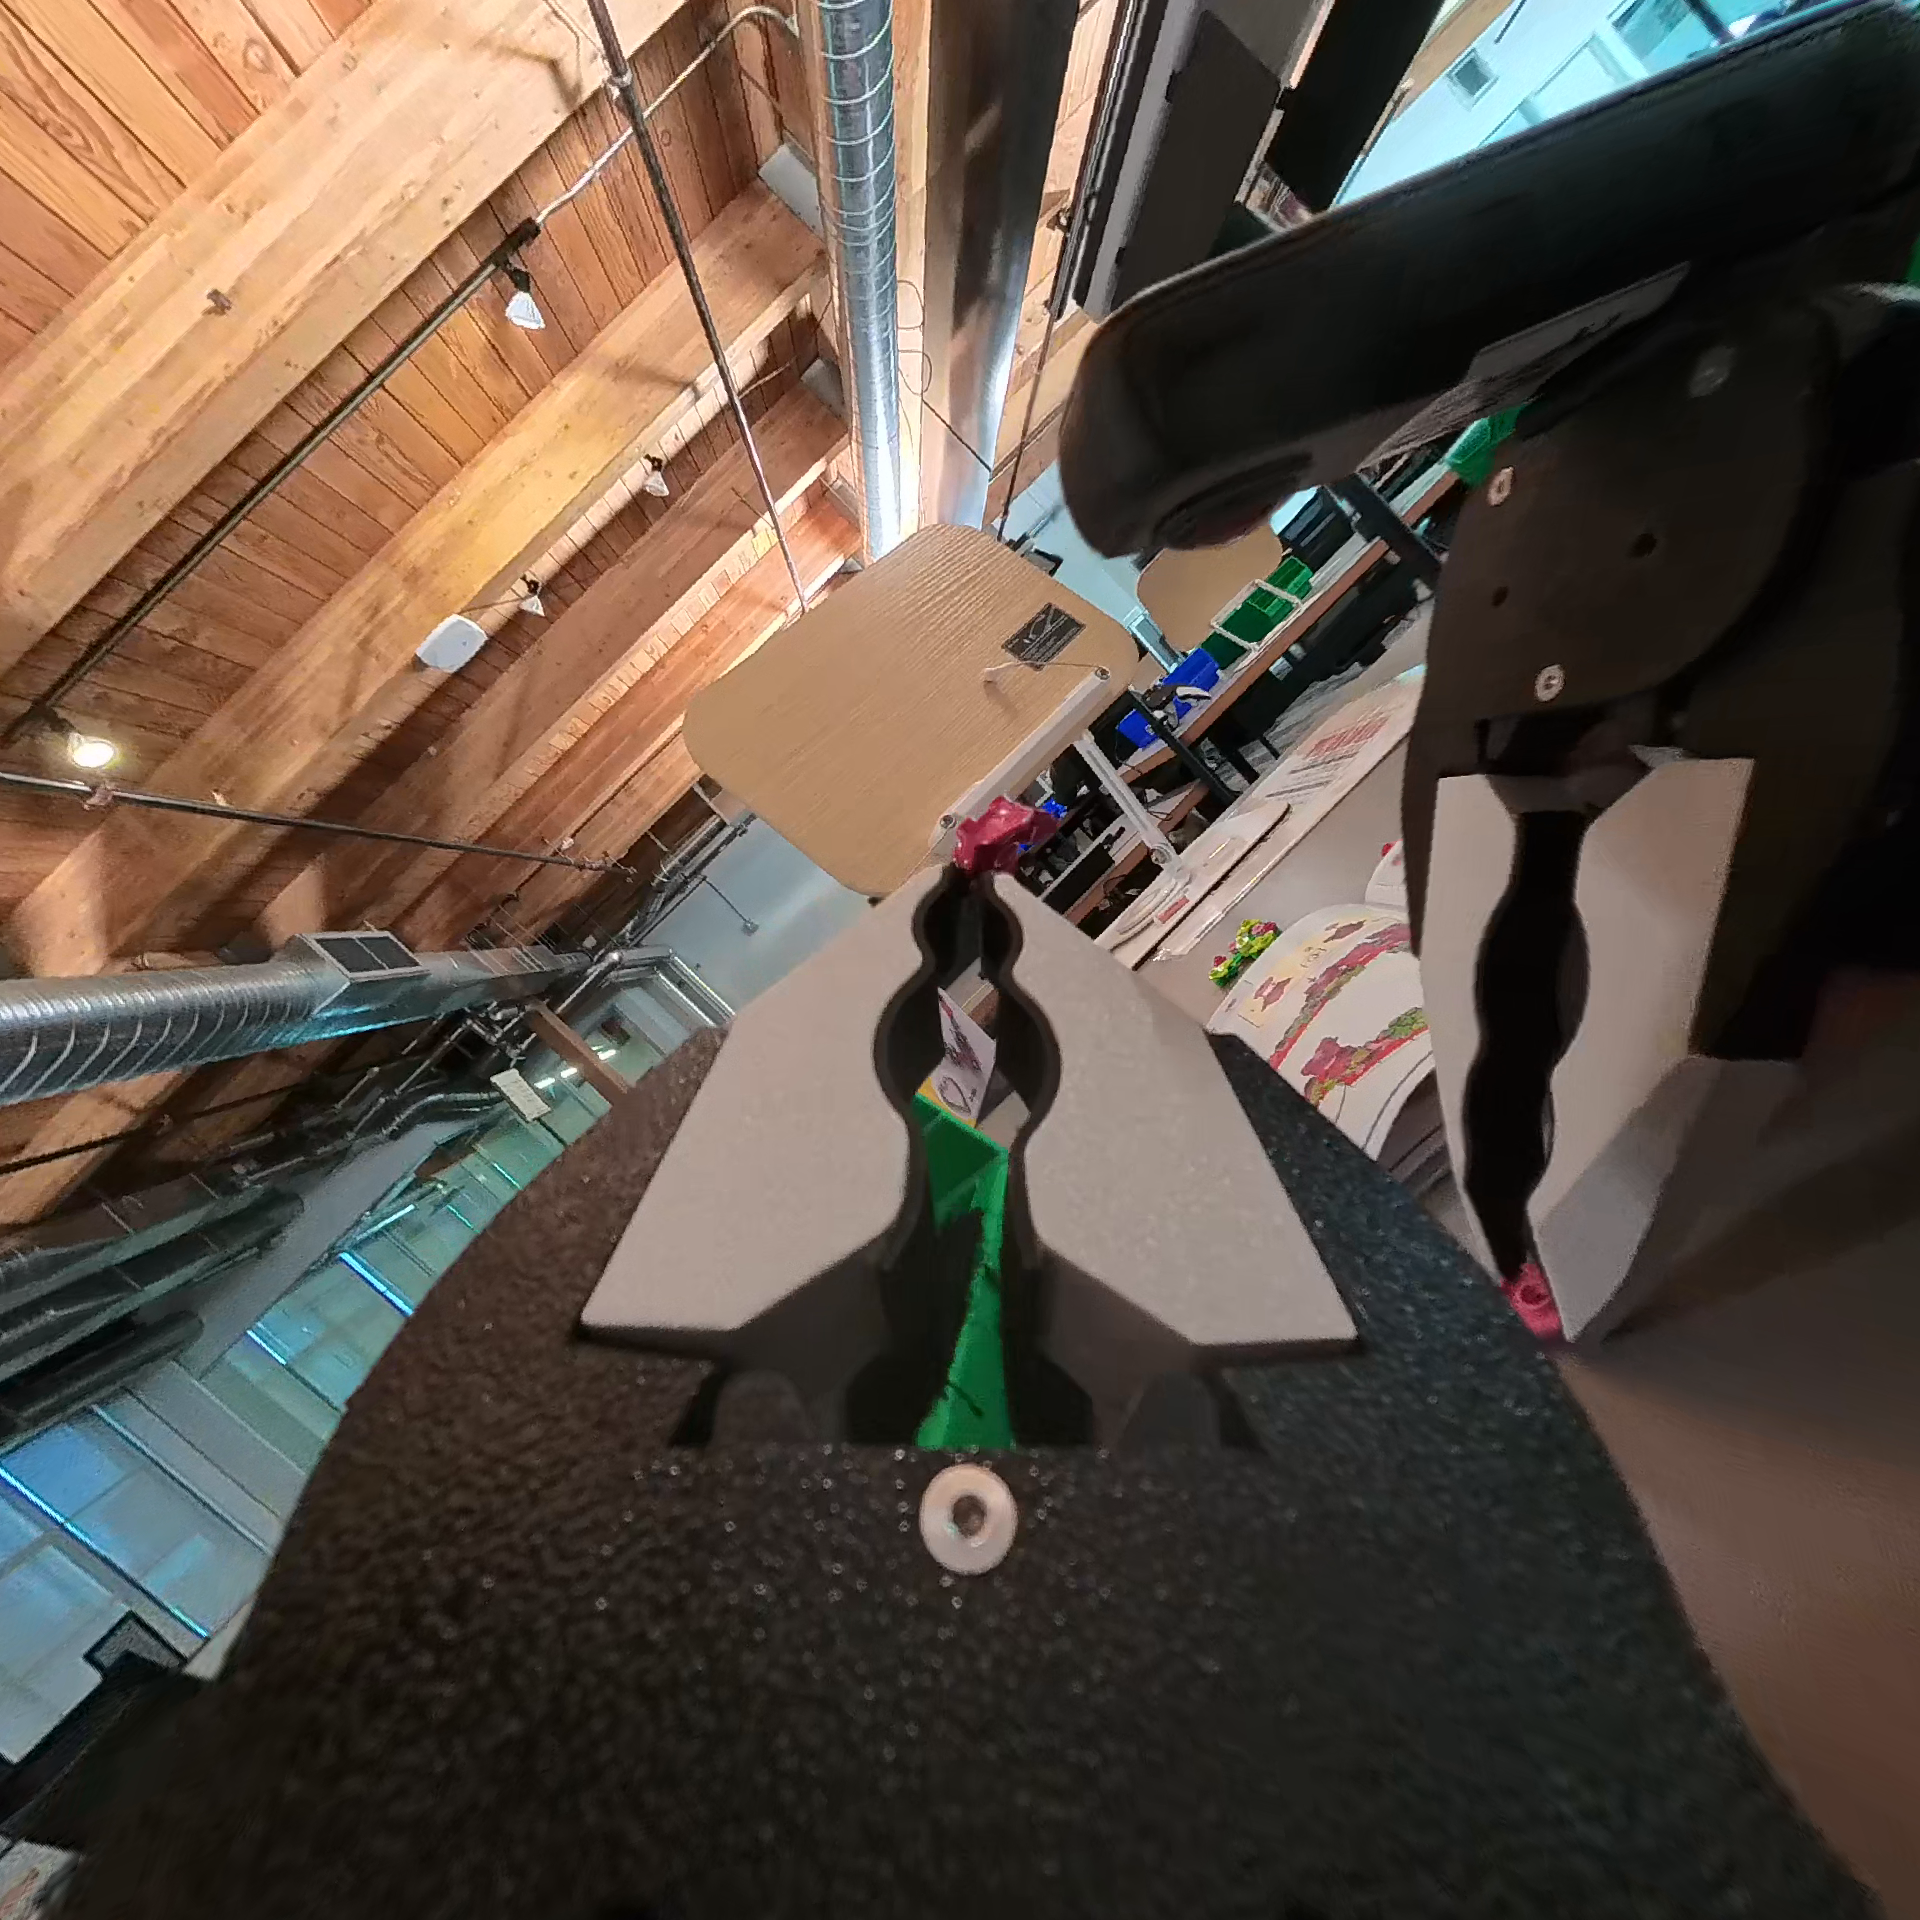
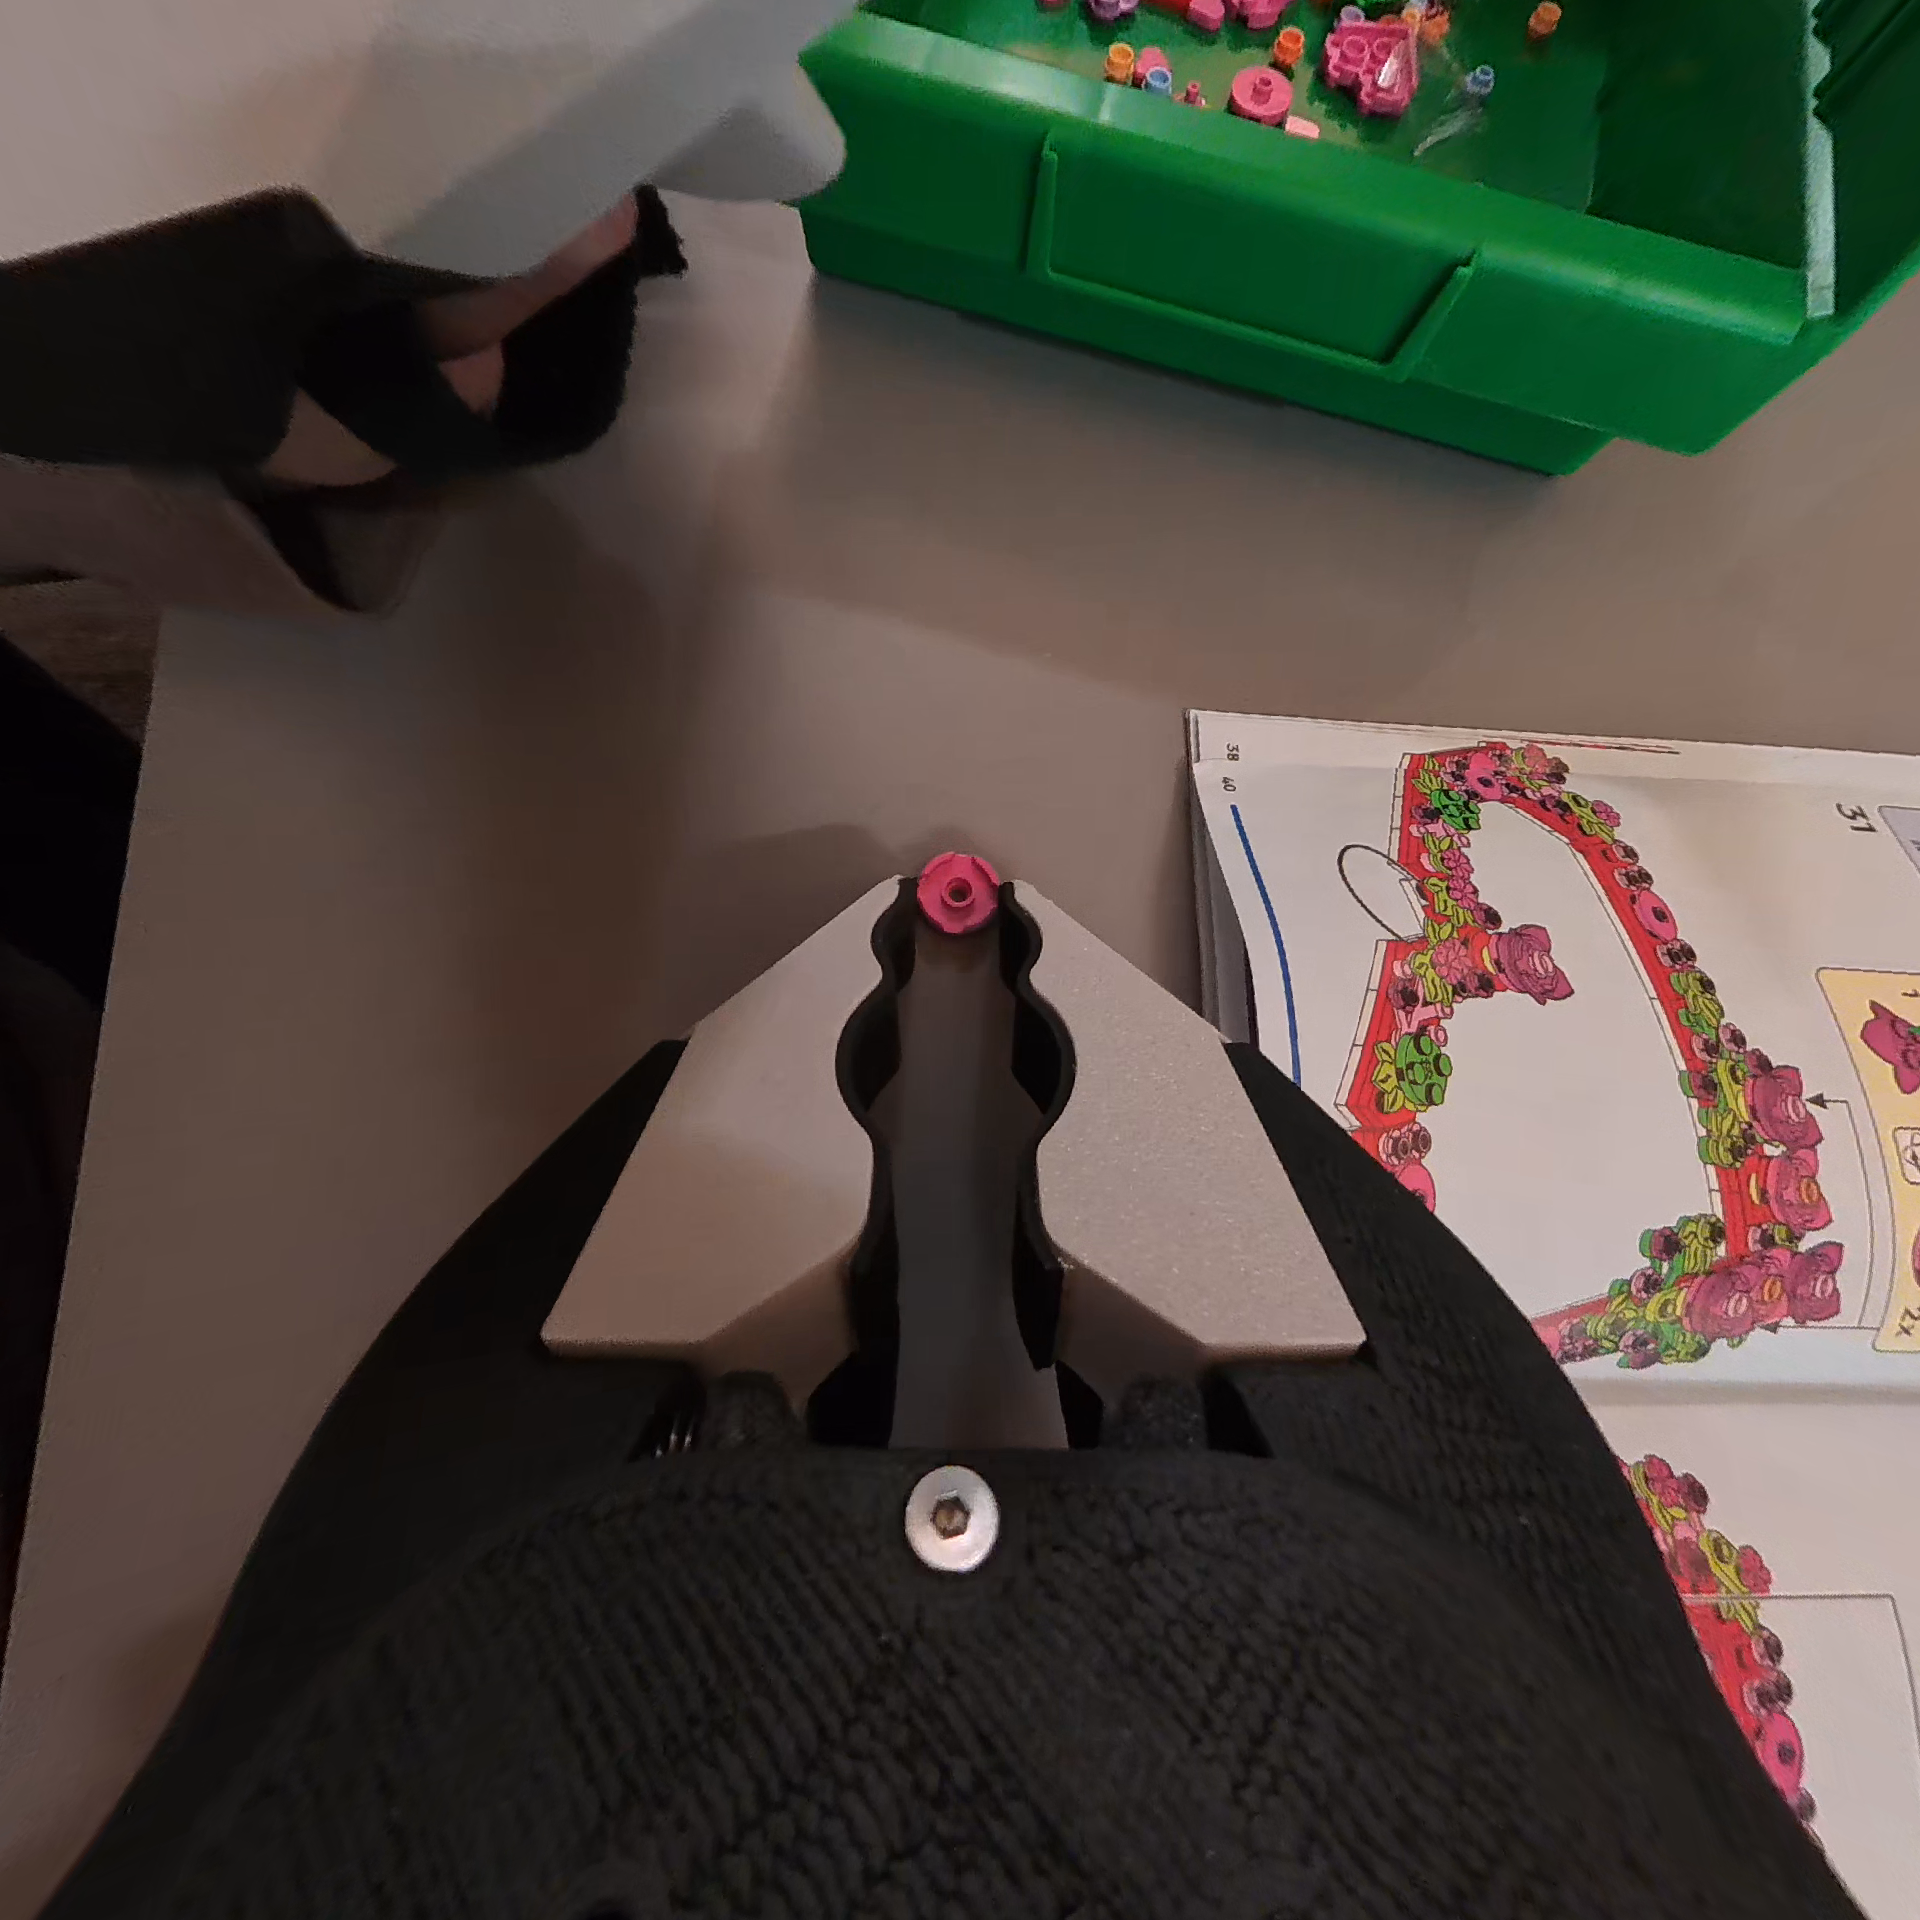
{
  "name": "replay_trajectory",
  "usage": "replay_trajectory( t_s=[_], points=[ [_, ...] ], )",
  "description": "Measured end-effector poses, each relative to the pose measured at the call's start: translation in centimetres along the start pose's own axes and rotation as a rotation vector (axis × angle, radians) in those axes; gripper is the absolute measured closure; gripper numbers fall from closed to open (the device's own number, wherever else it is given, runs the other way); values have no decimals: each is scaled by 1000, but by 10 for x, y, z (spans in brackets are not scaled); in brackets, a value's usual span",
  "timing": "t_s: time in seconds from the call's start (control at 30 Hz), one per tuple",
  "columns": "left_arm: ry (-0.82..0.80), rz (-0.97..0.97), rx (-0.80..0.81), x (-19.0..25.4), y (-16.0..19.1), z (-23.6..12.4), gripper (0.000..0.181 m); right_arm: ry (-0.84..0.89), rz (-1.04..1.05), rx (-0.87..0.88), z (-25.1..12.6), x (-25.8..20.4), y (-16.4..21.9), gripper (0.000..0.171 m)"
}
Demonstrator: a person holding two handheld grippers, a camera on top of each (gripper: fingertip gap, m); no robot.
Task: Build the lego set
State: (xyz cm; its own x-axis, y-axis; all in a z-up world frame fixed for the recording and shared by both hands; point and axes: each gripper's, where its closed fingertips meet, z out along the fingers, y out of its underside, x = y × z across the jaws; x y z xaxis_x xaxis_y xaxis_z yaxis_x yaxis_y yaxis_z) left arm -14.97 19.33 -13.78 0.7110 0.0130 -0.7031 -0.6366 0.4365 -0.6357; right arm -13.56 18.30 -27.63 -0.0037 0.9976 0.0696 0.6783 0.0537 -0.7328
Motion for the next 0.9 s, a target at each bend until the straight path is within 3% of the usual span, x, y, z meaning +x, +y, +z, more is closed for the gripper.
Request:
replay_trajectory(
  t_s=[0.03,0.43,0.63,0.77,0.9],
  points=[
    [-1,-8,-3,-1,1,0,181,4,-4,5,-1,0,-1,157],
    [-14,-40,-7,-5,4,0,181,94,-114,102,-12,6,-14,157],
    [-10,-51,-11,-5,6,0,181,175,-309,10,-12,7,1,157],
    [-7,-47,-11,-4,6,0,181,315,-572,-109,-24,22,10,157],
    [-5,-60,-7,-4,5,0,181,397,-1050,-332,-36,29,20,158]
  ],
)
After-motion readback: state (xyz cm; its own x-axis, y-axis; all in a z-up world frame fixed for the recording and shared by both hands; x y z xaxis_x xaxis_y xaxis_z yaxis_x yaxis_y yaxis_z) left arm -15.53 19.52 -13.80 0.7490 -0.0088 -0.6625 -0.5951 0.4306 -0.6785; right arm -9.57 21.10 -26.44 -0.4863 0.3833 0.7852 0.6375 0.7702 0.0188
